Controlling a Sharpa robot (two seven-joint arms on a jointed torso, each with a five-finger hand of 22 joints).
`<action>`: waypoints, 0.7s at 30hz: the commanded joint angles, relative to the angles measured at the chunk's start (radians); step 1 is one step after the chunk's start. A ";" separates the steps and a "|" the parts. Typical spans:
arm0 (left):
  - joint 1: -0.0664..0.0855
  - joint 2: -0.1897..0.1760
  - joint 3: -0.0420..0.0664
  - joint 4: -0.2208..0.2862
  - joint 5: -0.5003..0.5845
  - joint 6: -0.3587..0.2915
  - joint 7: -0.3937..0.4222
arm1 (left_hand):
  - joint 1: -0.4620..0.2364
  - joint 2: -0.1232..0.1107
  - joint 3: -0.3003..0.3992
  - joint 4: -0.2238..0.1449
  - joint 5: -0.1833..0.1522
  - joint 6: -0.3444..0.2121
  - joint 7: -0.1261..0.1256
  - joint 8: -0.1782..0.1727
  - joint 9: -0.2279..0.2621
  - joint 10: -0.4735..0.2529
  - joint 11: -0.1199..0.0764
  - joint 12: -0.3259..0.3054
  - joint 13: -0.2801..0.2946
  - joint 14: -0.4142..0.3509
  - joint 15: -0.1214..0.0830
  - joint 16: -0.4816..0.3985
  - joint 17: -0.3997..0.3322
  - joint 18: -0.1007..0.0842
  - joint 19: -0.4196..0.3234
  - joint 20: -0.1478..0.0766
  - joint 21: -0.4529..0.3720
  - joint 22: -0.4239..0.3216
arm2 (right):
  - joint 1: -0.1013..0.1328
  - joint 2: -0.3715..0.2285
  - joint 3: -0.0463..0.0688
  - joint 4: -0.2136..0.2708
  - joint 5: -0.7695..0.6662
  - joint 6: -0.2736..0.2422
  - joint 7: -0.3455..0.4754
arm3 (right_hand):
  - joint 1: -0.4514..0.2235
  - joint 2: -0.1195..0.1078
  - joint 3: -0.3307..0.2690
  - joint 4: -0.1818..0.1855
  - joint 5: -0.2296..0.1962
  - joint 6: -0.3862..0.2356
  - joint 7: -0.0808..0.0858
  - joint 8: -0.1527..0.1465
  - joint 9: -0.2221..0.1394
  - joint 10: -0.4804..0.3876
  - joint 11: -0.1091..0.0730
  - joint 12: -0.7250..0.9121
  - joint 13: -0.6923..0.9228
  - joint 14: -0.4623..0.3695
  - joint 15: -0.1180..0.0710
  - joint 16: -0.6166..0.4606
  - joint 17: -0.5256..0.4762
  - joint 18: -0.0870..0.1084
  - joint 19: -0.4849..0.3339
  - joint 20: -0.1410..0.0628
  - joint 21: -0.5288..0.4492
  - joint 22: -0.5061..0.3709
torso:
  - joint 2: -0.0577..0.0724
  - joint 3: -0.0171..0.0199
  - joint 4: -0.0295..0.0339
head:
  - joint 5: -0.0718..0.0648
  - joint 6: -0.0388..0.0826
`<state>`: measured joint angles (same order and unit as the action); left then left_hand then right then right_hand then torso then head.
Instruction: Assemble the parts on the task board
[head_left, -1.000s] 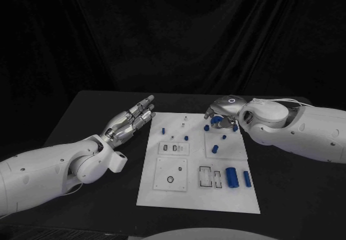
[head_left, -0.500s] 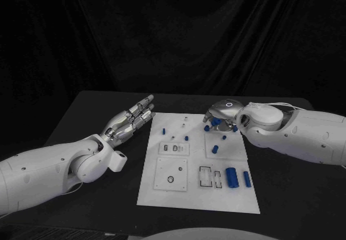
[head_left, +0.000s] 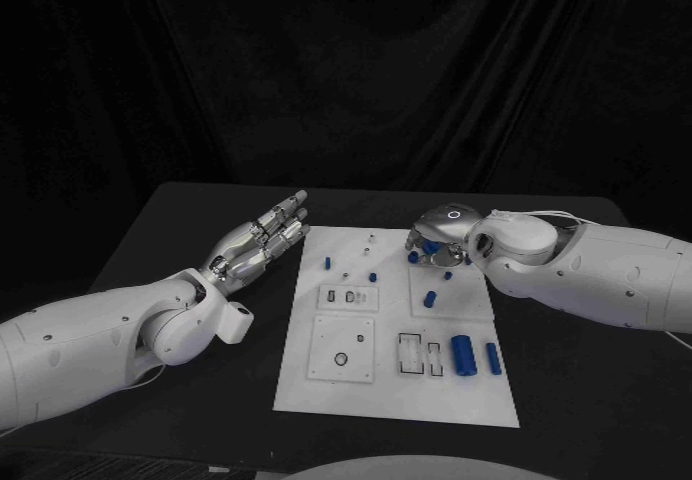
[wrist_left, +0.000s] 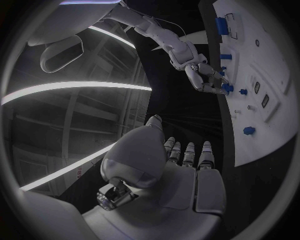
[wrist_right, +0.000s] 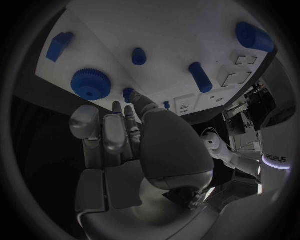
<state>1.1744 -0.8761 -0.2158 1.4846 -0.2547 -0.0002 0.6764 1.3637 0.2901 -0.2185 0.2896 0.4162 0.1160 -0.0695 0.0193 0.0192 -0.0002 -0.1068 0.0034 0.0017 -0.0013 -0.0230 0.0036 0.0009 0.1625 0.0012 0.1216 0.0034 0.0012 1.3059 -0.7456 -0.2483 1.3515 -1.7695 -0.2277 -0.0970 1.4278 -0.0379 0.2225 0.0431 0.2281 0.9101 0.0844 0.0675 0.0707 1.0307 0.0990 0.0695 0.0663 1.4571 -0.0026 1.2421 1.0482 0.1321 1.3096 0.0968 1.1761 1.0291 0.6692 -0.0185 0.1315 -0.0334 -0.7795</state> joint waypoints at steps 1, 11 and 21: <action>-0.001 0.003 0.001 0.000 -0.001 0.018 0.094 | 0.011 -0.001 0.008 -0.002 0.007 -0.002 0.007 -0.001 -0.001 0.000 0.011 -0.003 -0.002 0.001 0.008 -0.004 -0.001 0.015 -0.001 0.007 -0.003 -0.001 | -0.007 0.006 0.001 -0.011 -0.010 -0.023 0.021 | 0.002 0.002 0.012 0.002 0.003 0.013 0.001 0.008 0.002 0.011 0.000 -0.005 -0.002 0.001 -0.008 0.004 0.001 -0.014 -0.001 0.003 0.006 0.006 | -0.001 -0.0005 0.0004 | -0.002 -0.002; -0.002 0.006 0.001 0.000 -0.002 0.027 0.091 | 0.029 -0.004 0.016 -0.007 0.029 0.000 0.010 -0.001 0.000 0.000 0.014 -0.003 -0.002 0.001 0.012 -0.004 -0.001 0.015 -0.001 0.011 -0.003 -0.001 | -0.028 0.033 0.001 -0.053 -0.010 -0.056 0.048 | -0.009 -0.004 0.051 0.022 -0.009 0.060 0.003 0.013 0.005 0.037 -0.017 -0.004 -0.002 -0.005 -0.024 -0.003 -0.014 -0.013 -0.010 -0.013 0.005 0.013 | -0.002 -0.0004 0.0024 | -0.001 -0.006; -0.002 0.007 0.001 -0.004 -0.002 0.038 0.080 | 0.037 -0.003 0.021 -0.007 0.036 0.001 0.013 0.000 0.000 0.000 0.017 -0.003 -0.002 0.001 0.022 -0.004 -0.001 0.015 -0.001 0.015 -0.003 -0.001 | -0.039 0.043 0.001 -0.067 -0.010 -0.073 0.069 | 0.015 -0.005 0.113 0.022 -0.021 0.142 0.020 0.033 0.018 0.111 -0.041 0.000 -0.001 -0.002 -0.043 -0.003 -0.018 -0.017 -0.005 -0.031 0.016 0.041 | -0.004 -0.0017 0.0015 | 0.000 -0.008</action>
<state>1.1733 -0.8716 -0.2159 1.4799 -0.2551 0.0188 0.6765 1.3913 0.2888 -0.2048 0.2813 0.4466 0.1162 -0.0623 0.0193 0.0193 0.0012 -0.0982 0.0034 0.0009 -0.0016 -0.0080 0.0036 0.0013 0.1624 0.0011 0.1288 0.0033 0.0010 1.2705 -0.7026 -0.2471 1.2870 -1.7704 -0.2725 -0.0468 1.4312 -0.0493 0.3306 0.0670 0.2111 1.0461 0.1052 0.0969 0.0857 1.1342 0.0605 0.0688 0.0630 1.4581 -0.0377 1.2429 1.0307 0.1322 1.3045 0.0732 1.1891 1.0680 0.6657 -0.0198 0.1335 -0.0333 -0.7873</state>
